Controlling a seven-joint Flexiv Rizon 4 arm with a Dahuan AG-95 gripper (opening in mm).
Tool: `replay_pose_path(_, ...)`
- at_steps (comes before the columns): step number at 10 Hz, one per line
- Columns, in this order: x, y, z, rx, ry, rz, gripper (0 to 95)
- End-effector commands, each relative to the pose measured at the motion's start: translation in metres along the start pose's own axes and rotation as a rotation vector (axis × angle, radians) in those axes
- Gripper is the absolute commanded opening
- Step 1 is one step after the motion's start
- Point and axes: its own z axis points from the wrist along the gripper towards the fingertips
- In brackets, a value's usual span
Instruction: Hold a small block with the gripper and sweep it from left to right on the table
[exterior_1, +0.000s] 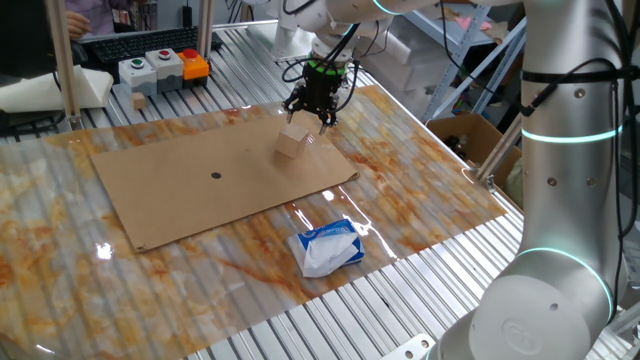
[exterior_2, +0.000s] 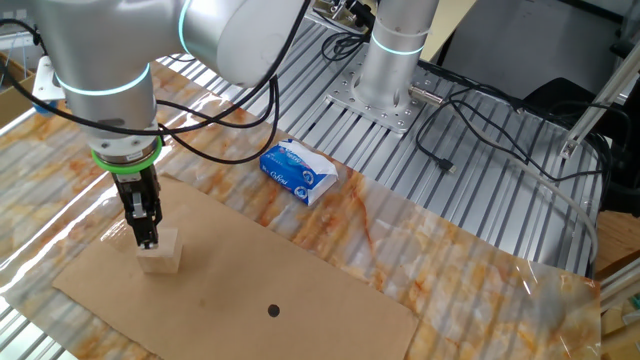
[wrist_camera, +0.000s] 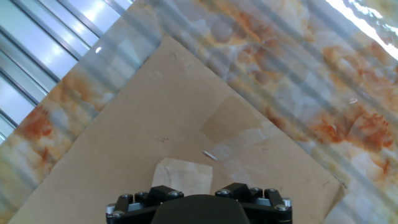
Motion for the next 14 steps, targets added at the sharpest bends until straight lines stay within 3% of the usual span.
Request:
replay_pose_path(1, 0.0005, 0.0, -0.0006, -0.001, -0.002, -0.002, 57.0)
replay_pose_path(3, 0.0011, 0.0004, -0.0011, -0.003, -0.013, -0.002, 57.0)
replay_pose_path(8, 0.0021, 0.0015, -0.0024, -0.011, -0.004, 0.003, 57.0)
replay_pose_path(9, 0.0021, 0.0015, -0.0024, -0.011, -0.004, 0.003, 76.0)
replay_pose_path(14, 0.0021, 0.0015, -0.0024, -0.01, -0.011, 0.015, 76.0)
